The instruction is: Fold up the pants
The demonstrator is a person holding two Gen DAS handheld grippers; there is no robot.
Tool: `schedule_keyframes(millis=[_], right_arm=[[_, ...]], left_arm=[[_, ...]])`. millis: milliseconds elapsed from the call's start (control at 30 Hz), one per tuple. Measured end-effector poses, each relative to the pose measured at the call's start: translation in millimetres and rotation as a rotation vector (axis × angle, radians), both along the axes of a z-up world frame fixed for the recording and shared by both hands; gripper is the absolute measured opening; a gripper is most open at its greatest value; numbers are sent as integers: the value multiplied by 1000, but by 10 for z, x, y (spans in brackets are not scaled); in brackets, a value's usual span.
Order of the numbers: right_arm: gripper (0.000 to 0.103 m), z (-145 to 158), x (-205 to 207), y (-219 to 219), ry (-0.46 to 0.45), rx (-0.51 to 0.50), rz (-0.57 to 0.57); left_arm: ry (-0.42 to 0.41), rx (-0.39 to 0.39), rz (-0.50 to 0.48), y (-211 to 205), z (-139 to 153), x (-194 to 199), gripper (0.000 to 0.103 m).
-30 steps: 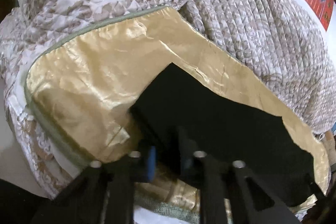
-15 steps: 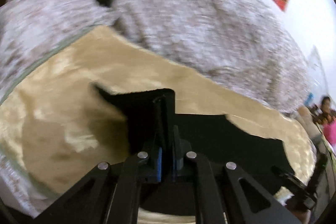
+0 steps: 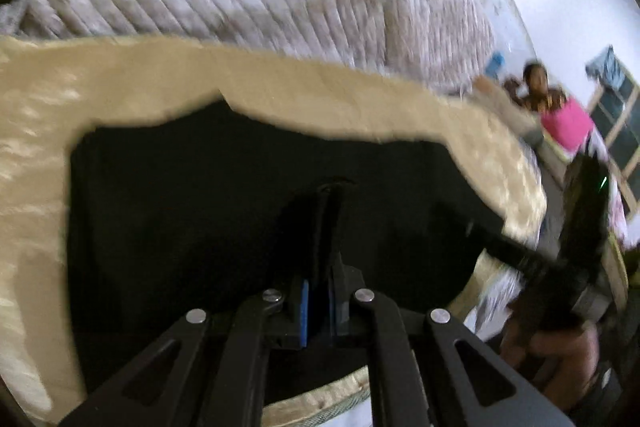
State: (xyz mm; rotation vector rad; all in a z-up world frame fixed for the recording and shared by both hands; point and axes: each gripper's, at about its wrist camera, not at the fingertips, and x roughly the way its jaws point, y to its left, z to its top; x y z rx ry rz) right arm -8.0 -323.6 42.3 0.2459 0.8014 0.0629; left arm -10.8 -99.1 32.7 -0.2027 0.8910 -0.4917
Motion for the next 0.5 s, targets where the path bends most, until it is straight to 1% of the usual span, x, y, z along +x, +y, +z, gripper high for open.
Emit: schedule_keyframes(millis=[33,100,167,233,300,367,500], right_arm=[[71,-3,3,-13,3,3,-4],[71,-6,2,-20,6,9,-6],[71,1,3,-17,4,7,-5],[71,-7,5,-17,3,10,-6],[72,-2,7,-10,2,13,-4],[72,3,8,1,-2,11,0],[72,14,1,29,-7,8,8]], left_arm=[[8,9,-14,-29,-37,-18,8],[1,-12,-28,-7,-8,-73,16],[1,-60,-61,64,63,-151,32],[-26,-79,-71,126,139,-260,38],[-50,-98,-63,249,208,-357,41],[-80,-112,-12,448,270,-442,48],[-102,-109,159,850,291,-480,58]])
